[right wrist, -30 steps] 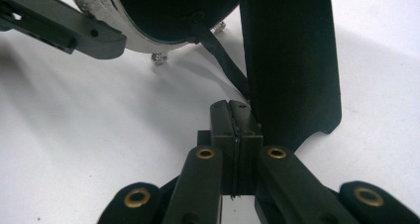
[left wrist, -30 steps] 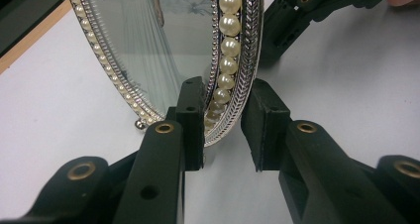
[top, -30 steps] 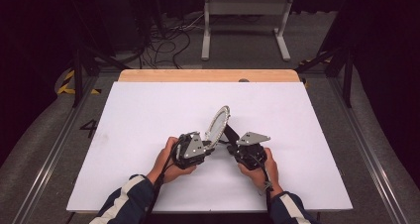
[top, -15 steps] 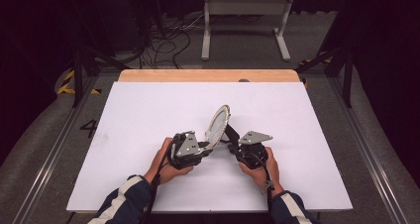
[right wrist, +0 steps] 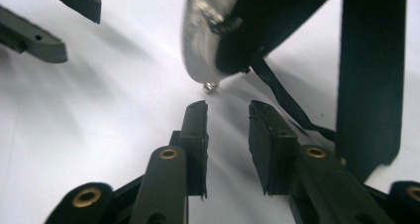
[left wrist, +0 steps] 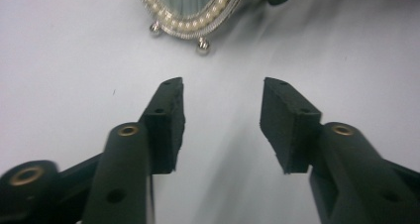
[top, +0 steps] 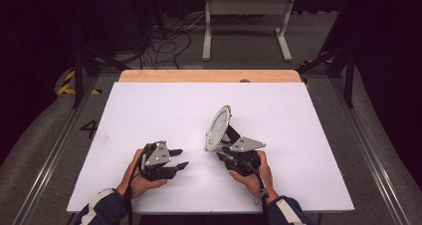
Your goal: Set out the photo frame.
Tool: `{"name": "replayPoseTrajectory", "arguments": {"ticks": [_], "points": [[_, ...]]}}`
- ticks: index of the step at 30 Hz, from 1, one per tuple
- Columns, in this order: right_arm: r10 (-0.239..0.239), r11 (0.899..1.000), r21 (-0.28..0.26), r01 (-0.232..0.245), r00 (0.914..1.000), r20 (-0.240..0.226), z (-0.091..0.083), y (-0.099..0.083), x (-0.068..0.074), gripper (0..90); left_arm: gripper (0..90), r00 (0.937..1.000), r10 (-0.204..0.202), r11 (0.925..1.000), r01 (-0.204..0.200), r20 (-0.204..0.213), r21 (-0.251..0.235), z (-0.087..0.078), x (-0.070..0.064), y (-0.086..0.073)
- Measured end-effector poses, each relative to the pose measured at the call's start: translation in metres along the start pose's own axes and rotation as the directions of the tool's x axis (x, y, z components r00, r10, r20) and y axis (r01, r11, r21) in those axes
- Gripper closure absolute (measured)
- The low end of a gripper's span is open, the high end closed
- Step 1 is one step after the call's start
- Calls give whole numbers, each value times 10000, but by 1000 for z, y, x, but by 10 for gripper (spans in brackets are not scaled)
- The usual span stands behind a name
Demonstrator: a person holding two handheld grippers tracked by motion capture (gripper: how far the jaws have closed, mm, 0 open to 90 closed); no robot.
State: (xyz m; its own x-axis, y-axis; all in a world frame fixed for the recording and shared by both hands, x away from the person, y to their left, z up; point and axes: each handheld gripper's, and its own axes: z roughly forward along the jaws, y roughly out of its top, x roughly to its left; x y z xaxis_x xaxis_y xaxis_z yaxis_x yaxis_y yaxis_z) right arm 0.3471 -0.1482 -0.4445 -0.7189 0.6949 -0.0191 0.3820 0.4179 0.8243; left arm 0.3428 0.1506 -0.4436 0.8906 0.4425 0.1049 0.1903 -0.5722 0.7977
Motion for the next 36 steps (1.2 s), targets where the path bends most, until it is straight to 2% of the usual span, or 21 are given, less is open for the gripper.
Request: {"name": "replayPoseTrajectory", "arguments": {"ticks": [1, 2, 5, 6, 9, 10, 11, 12, 17, 22, 24, 27, 29, 31, 33, 35, 36], "points": [[0, 10000, 0, 0, 10000, 0, 0, 0, 0, 664, 489, 10000, -53, 10000, 53, -30, 47, -2, 0, -3], [0, 9999, -103, 0, 10000, 50, 1, 1, 2, 641, 449, 9998, -44, 9999, 46, -209, 109, -8, -1, -9], [12, 9998, -178, -9, 9998, 173, 2, 3, 3, 599, 396, 9993, -102, 9999, 105, -360, 95, -15, 0, -15], [112, 9996, -245, -108, 9998, 169, 3, 3, 3, 586, 396, 9987, -200, 9998, 202, -461, 55, -17, 0, -17], [500, 9980, -386, -491, 9985, 207, 3, 7, 0, 508, 323, 9967, -435, 9989, 444, -679, 117, -24, 1, -24], [673, 9971, -367, -664, 9974, 239, 3, 8, -1, 496, 313, 9962, -522, 9984, 535, -696, 159, -25, 1, -27], [1064, 9938, -347, -1054, 9939, 299, 3, 10, -4, 477, 288, 9954, -544, 9979, 570, -788, 314, -26, 0, -30], [1174, 9926, -348, -1165, 9928, 248, 4, 11, -4, 477, 279, 9952, -538, 9974, 574, -814, 428, -27, -2, -32], [1058, 9939, -325, -1050, 9941, 220, 5, 12, -2, 478, 260, 9950, -529, 9963, 583, -844, 630, -32, -6, -38], [975, 9950, -252, -971, 9951, 183, 7, 12, 4, 407, 247, 9935, -709, 9949, 768, -895, 650, -38, -8, -45], [1045, 9938, -389, -1038, 9944, 148, 9, 15, 7, 393, 244, 9901, -806, 9939, 885, -1145, 652, -42, -7, -47], [1290, 9900, -607, -1275, 9914, 220, 13, 20, 11, 386, 236, 9814, -1248, 9914, 1292, -1457, 212, -53, -4, -50], [1487, 9866, -730, -1457, 9882, 370, 18, 24, 11, 385, 229, 9715, -1500, 9884, 1520, -1838, -32, -58, -2, -52], [1583, 9843, -850, -1544, 9865, 415, 20, 26, 12, 386, 229, 9633, -1603, 9871, 1574, -2153, -307, -63, 0, -53], [1728, 9812, -967, -1667, 9833, 574, 22, 28, 12, 396, 221, 9574, -1849, 9827, 1779, -2219, -513, -67, 4, -54], [1855, 9783, -1051, -1784, 9807, 620, 24, 29, 13, 402, 218, 9578, -1882, 9821, 1823, -2171, -471, -66, 4, -54], [1905, 9768, -1137, -1815, 9789, 739, 24, 30, 12, 411, 217, 9602, -1813, 9834, 1770, -2125, -393, -65, 4, -54]]}}
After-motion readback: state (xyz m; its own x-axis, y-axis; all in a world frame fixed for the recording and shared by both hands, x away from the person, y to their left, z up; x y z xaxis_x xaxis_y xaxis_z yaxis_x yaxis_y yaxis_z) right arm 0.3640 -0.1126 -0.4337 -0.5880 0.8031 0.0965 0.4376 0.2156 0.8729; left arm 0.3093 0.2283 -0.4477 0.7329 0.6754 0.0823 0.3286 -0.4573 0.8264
